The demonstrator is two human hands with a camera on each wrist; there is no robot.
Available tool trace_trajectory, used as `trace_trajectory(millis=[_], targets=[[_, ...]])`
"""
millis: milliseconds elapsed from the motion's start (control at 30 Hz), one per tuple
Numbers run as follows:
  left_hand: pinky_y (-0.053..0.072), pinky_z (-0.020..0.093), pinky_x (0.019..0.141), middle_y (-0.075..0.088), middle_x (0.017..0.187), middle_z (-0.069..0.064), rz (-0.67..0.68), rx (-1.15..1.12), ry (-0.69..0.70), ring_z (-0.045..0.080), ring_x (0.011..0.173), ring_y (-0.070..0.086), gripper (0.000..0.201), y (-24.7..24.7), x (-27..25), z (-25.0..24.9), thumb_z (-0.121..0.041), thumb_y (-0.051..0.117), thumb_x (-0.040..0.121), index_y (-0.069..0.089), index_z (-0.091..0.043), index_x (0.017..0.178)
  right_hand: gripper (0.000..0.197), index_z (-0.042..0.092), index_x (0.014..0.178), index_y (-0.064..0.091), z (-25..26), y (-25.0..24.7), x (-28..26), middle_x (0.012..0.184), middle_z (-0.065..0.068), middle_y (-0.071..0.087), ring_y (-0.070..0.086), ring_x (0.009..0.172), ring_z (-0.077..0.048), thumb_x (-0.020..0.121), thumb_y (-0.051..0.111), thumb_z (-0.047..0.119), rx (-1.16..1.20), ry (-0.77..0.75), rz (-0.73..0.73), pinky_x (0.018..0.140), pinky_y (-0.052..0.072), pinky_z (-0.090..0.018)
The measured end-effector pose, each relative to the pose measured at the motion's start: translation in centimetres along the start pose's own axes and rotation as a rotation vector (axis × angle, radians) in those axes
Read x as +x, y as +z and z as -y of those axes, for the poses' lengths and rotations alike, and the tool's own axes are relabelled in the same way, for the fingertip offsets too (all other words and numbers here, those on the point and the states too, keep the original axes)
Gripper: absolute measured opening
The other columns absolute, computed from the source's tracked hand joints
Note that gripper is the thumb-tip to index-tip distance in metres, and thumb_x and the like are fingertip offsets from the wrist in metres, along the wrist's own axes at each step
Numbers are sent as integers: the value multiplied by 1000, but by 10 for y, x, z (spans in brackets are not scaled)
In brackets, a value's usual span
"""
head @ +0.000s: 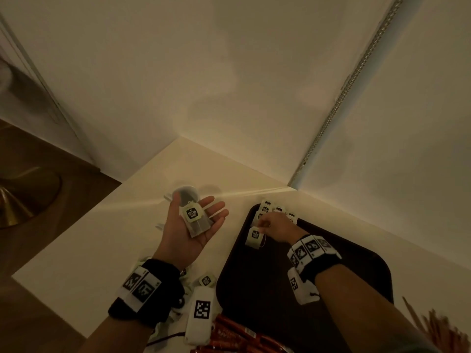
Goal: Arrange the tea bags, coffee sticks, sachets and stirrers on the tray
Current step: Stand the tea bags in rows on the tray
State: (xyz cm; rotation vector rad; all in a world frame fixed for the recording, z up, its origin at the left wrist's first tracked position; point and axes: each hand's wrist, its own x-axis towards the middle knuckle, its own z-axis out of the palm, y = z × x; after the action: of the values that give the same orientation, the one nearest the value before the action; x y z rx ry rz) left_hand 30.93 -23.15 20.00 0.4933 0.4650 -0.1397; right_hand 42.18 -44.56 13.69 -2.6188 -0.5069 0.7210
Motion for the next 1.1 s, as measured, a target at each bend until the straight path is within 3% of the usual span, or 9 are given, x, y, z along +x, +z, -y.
trace_trajectory(millis=[67,300,500,567,667,767,900,1000,1100], targets=[[60,35,68,70,108,20,-17,18,3,32,90,71,73,-2,4,0,-65,36,88,59,-2,116,20,2,106,66,-4,5,8,108,-11,65,51,87,-10,89,62,12,71,48,-76,67,36,-13],[59,28,60,70,107,20,-31,72,-11,30,88,71,74,-5,12,2,-67,33,88,60,-3,113,15,0,97,68,-17,11,30,103,-14,68,62,98,-24,87,63,8,131,148,-223,76,38,-19],[60,31,65,67,115,21,-22,89,-59,31,91,70,80,-5,16,5,-69,28,88,60,1,114,17,2,98,68,-14,9,37,99,-13,67,61,92,-23,85,66,12,153,153,-311,74,38,-20],[60,35,69,66,116,23,-21,108,-88,32,93,70,82,-4,17,4,-69,27,90,60,2,115,19,7,100,68,3,1,30,94,-7,64,57,81,-12,85,67,17,233,43,-426,74,39,-21],[58,39,77,67,114,22,-22,160,-104,32,99,67,85,1,17,4,-70,24,90,59,2,119,20,16,102,69,54,-17,5,95,1,57,51,80,1,83,71,21,426,-327,-448,75,38,-13],[60,37,71,67,115,19,17,183,-82,28,94,69,86,11,15,5,-71,24,89,57,0,124,43,25,112,66,95,-27,-18,104,2,54,50,99,-10,72,79,33,308,-577,-296,85,42,-19],[58,39,81,63,123,18,114,192,-75,26,106,66,85,20,11,4,-72,23,86,54,-5,128,42,21,107,67,110,-36,-29,104,0,55,48,98,-18,69,79,35,124,-603,-344,84,45,-39],[50,42,95,61,127,17,153,237,-72,28,114,61,86,18,10,4,-74,27,82,55,-6,127,31,16,98,67,113,-44,-35,98,-2,59,53,92,-18,71,78,23,215,-594,-401,79,44,-30],[48,42,97,63,125,14,193,237,-62,28,111,63,82,18,8,4,-71,35,77,58,-8,124,27,12,98,65,113,-49,-40,92,-1,61,53,80,-9,74,76,16,221,-567,-406,68,37,-12]])
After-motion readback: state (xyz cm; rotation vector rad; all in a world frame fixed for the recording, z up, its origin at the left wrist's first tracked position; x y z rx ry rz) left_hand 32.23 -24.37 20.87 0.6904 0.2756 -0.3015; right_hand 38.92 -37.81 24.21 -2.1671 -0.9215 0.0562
